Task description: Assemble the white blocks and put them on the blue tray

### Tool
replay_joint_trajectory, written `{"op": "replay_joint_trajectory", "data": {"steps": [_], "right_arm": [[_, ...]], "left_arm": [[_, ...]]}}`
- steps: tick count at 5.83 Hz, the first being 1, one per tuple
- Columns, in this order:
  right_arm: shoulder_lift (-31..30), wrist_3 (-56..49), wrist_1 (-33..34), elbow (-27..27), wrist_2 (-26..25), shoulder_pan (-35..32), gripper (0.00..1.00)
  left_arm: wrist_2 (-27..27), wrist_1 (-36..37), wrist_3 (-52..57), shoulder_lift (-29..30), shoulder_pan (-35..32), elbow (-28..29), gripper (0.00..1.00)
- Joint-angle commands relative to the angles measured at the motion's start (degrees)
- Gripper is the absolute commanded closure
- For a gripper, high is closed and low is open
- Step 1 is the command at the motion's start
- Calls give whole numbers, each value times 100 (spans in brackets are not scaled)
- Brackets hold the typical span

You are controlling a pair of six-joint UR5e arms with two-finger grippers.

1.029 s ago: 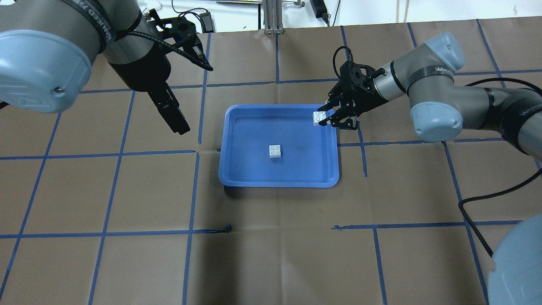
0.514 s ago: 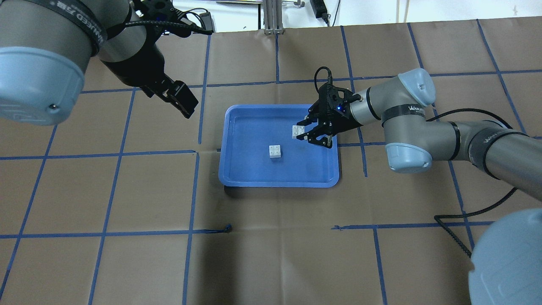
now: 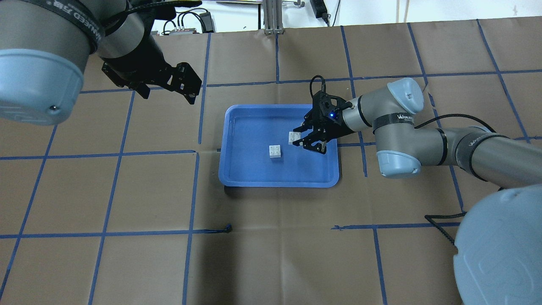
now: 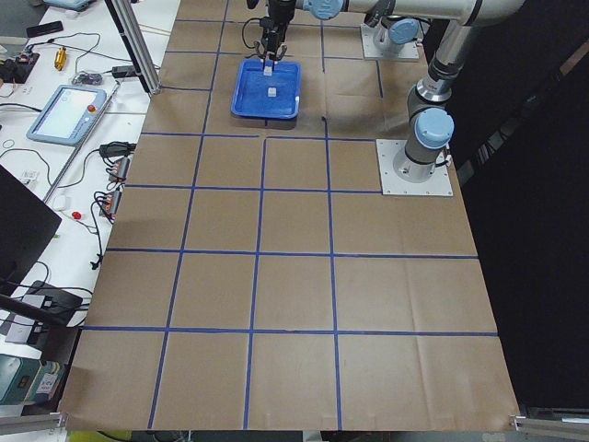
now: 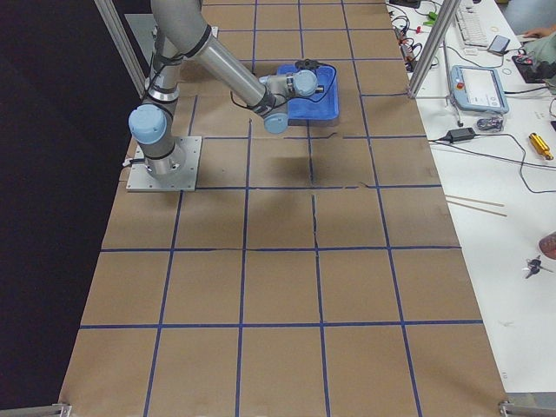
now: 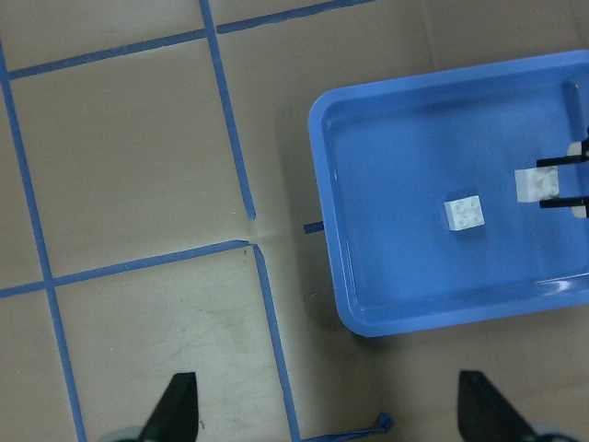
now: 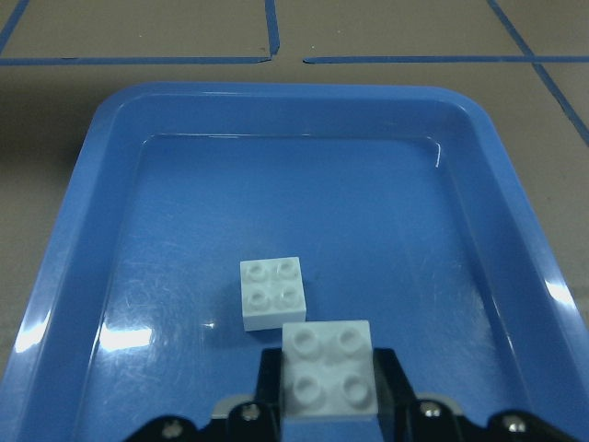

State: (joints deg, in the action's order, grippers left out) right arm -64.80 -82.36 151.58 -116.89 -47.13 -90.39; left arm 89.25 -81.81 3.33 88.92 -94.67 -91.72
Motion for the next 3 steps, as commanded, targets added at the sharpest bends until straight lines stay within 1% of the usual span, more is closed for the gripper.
{"op": "replay_joint_trajectory", "data": {"steps": [1,3], "right_arm": [[186,150,284,0,-209,-127,91],[196,141,285,-9,-227,-145,91]], "left_arm": [[-30,-20,-175,-7,98,22,1],[-30,24,-174,-7,89,5,1]]}}
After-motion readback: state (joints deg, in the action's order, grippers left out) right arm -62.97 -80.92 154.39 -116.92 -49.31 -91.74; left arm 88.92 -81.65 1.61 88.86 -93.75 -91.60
